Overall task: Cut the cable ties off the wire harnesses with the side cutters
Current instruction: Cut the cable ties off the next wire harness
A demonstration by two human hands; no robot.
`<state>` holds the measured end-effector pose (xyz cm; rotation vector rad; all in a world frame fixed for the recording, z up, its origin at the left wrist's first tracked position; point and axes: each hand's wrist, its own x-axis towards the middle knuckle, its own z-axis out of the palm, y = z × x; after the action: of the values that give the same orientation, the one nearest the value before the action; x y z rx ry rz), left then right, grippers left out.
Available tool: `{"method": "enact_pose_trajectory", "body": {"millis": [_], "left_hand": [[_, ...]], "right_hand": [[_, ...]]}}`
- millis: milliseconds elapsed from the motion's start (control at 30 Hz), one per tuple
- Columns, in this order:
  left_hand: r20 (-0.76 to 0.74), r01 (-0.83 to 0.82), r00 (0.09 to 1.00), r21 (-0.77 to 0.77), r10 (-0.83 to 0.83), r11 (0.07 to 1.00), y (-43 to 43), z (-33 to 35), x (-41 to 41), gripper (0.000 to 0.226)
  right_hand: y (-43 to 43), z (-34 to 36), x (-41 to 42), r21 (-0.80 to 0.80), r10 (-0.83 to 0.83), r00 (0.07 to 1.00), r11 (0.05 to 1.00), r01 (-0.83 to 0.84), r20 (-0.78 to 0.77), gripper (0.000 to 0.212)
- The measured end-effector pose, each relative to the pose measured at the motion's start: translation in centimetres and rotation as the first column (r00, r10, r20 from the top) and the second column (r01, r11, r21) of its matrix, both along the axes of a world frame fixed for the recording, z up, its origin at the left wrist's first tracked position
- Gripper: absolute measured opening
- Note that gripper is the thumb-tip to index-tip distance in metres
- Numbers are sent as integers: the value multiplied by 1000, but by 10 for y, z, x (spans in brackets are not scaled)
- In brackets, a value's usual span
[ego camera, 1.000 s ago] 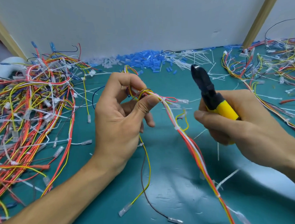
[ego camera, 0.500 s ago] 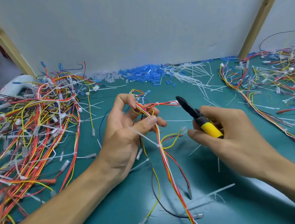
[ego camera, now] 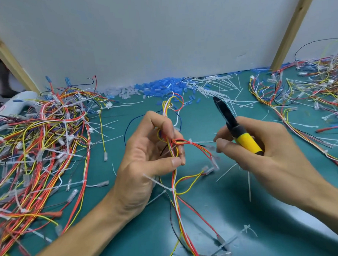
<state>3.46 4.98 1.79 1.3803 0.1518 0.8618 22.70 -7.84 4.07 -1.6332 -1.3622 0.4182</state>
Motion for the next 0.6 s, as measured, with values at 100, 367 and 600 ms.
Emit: {"method": "enact_pose_trajectory", "body": {"millis": [100,367,600], "left_hand": [[-58,69,996,13,-68,998,-4,1,2,57],[-190,-19,981,129,43,992,-9,0,9,105],[-214,-242,916,377,339,894,-7,-9,11,94]], "right_hand": [[1,3,-2,-26,178,957,982,-189,-231,27],[2,2,-5,32,190,883,980,-195,-430,14],[-1,2,-5,17,296,885,950,-311,-359,7]]}}
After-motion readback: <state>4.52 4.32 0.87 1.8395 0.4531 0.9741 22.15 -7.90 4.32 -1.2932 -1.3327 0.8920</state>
